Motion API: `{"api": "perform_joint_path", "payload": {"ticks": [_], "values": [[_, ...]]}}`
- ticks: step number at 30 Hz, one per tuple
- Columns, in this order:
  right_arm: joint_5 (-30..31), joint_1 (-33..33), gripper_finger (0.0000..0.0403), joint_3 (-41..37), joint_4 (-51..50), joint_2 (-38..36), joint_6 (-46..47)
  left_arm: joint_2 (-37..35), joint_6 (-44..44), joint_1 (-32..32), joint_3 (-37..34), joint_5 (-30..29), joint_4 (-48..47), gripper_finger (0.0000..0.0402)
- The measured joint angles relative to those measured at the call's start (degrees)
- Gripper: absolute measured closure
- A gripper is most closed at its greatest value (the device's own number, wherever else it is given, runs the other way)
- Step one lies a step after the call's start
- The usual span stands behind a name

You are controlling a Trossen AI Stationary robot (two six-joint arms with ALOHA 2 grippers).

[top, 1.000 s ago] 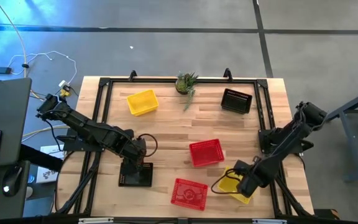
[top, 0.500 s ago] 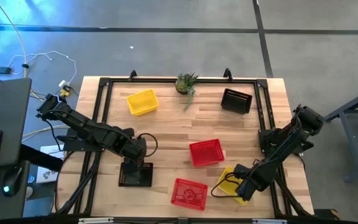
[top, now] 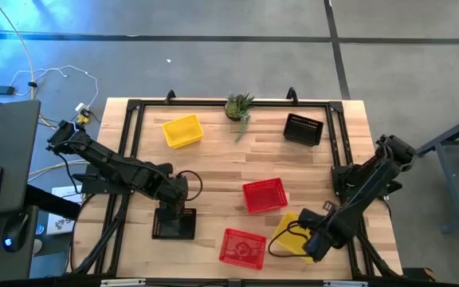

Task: Stack baskets by color
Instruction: Stack the bottom yellow bin on top of the top yellow bin on the table

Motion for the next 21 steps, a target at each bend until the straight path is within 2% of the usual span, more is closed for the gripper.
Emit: {"api": "perform_joint_path", "payload": {"ticks": [10,14,21], "values": [[8.51,-2.72,0.0403,9.02,-13.65,-0.02,-5.07,0.00,-6.60,0.25,0.00,-6.23,0.08,0.0263],[10.69,-5.89,0.0403,10.26,-15.03,-0.04,-10.36,0.00,-8.85,1.62,0.00,-7.56,0.10,0.0263],[13.62,-12.90,0.0403,10.29,-15.00,-0.04,-21.78,0.00,-6.97,5.59,0.00,-7.53,0.11,0.0263]]}}
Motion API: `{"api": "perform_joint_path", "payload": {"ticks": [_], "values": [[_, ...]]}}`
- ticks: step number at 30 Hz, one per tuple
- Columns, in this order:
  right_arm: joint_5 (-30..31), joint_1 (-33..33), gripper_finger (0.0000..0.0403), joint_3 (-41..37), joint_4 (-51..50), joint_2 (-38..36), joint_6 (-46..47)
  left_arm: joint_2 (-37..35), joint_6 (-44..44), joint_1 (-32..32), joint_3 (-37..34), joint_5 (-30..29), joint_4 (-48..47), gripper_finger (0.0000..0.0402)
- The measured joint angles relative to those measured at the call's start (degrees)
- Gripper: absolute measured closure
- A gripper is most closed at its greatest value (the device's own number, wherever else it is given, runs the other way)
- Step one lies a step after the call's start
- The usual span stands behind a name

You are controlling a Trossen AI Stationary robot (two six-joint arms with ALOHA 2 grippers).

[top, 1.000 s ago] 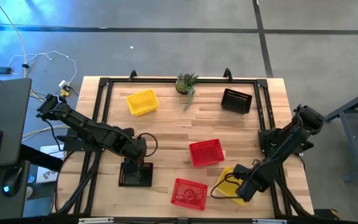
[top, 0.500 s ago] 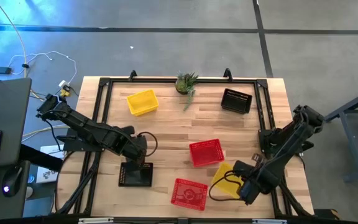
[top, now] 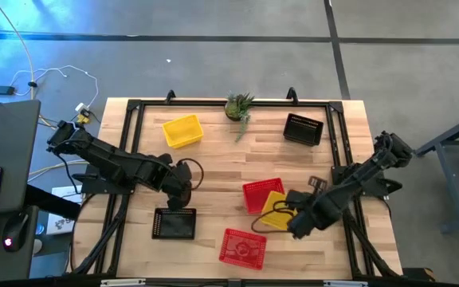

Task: Stack baskets by color
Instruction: Stack the bottom yellow bin on top of the top yellow bin on the table

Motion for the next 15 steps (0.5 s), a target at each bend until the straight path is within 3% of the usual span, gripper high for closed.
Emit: {"api": "perform_joint_path", "payload": {"ticks": [9,15], "values": [[3.35,-8.78,0.0403,0.00,0.09,0.00,-12.72,0.00,0.54,7.42,0.00,-2.51,1.28,0.0263],[8.01,-14.69,0.0403,0.00,2.24,-0.02,-20.67,0.00,0.54,12.42,0.00,-2.48,8.06,0.0263]]}}
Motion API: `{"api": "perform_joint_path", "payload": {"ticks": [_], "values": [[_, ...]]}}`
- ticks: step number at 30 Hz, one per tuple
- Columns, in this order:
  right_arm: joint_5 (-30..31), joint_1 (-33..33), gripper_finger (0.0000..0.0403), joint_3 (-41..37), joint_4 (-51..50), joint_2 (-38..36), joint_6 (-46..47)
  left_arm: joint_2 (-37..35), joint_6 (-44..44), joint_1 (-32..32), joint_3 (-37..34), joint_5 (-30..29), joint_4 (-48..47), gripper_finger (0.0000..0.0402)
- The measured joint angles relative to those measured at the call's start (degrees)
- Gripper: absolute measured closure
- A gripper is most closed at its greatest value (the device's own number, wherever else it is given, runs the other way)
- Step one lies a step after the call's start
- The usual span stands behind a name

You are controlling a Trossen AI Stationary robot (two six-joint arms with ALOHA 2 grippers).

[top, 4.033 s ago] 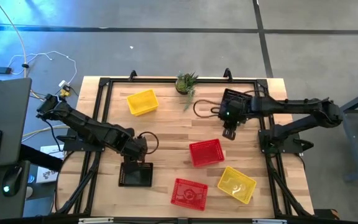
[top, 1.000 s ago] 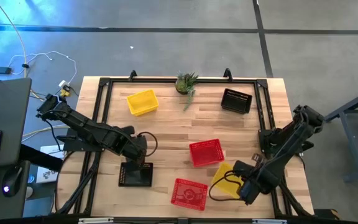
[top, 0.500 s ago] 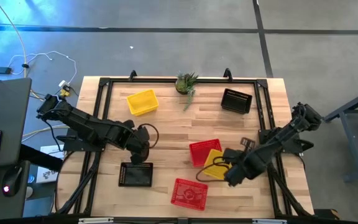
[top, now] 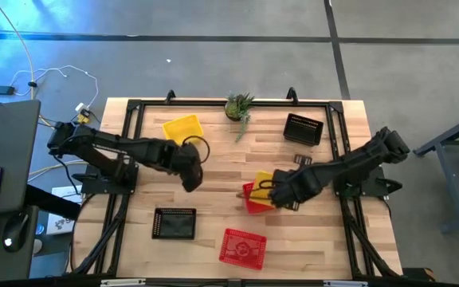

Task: Stack baskets by color
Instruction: Stack the bottom yellow bin on top of the top yellow bin on the table

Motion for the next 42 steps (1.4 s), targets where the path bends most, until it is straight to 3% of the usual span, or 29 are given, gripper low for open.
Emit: {"api": "perform_joint_path", "payload": {"ticks": [14,21,29,42], "values": [[3.43,-9.29,0.0403,0.00,11.77,0.00,-16.36,0.00,7.31,5.67,0.00,-0.05,16.84,0.0263],[4.47,-12.20,0.0403,0.00,16.95,0.00,-19.13,0.00,8.13,6.39,0.00,-0.20,19.29,0.0263],[5.96,-16.26,0.0403,0.00,25.29,0.00,-20.29,0.00,8.10,6.39,0.00,-5.13,23.18,0.0263],[5.79,-25.02,0.0403,0.01,25.83,-0.02,-20.65,0.00,11.33,6.39,0.00,-8.14,32.07,0.0264]]}}
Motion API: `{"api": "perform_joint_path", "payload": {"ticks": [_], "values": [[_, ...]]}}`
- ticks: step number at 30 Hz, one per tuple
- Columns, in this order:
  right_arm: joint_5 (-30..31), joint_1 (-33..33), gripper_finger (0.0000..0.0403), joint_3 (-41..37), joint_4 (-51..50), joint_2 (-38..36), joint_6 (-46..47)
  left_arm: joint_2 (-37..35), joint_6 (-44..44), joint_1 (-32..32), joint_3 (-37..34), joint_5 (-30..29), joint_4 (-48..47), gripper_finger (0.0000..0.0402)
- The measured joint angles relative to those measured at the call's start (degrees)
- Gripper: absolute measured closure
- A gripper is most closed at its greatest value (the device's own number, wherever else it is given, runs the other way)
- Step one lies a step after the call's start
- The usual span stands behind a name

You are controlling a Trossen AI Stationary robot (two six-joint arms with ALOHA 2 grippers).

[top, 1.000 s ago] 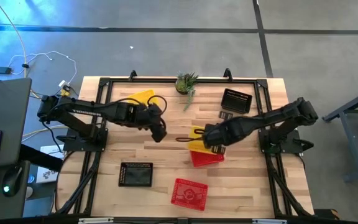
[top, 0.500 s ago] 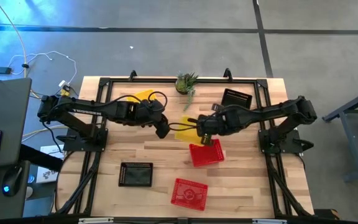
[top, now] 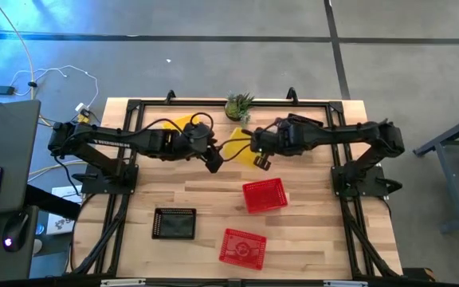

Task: Stack baskets by color
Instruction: Stack the bottom yellow bin on top of the top yellow bin on the table

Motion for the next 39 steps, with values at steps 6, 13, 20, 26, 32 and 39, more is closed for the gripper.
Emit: {"api": "perform_joint_path", "payload": {"ticks": [6,13,20,26,32,39], "values": [[-1.29,-2.16,0.0403,-0.01,1.57,0.00,1.29,0.00,0.73,0.00,0.00,-3.60,1.73,0.0264],[-2.58,-2.37,0.0403,0.00,6.11,0.00,1.49,0.00,1.04,1.17,0.00,-6.16,2.14,0.0264],[-3.06,-2.34,0.0403,0.01,6.89,1.80,1.23,0.44,5.08,2.37,0.00,-5.73,6.29,0.0264],[-3.52,-2.17,0.0403,0.01,7.02,2.71,1.32,1.75,5.66,4.51,0.06,-4.88,5.93,0.0264],[-3.57,-2.17,0.0403,0.01,8.03,2.73,1.49,5.29,7.05,5.88,0.02,-2.73,6.23,0.0264],[-4.43,-2.17,0.0403,0.01,8.29,2.73,1.50,8.64,7.14,6.87,0.00,-4.11,6.53,0.0265]]}}
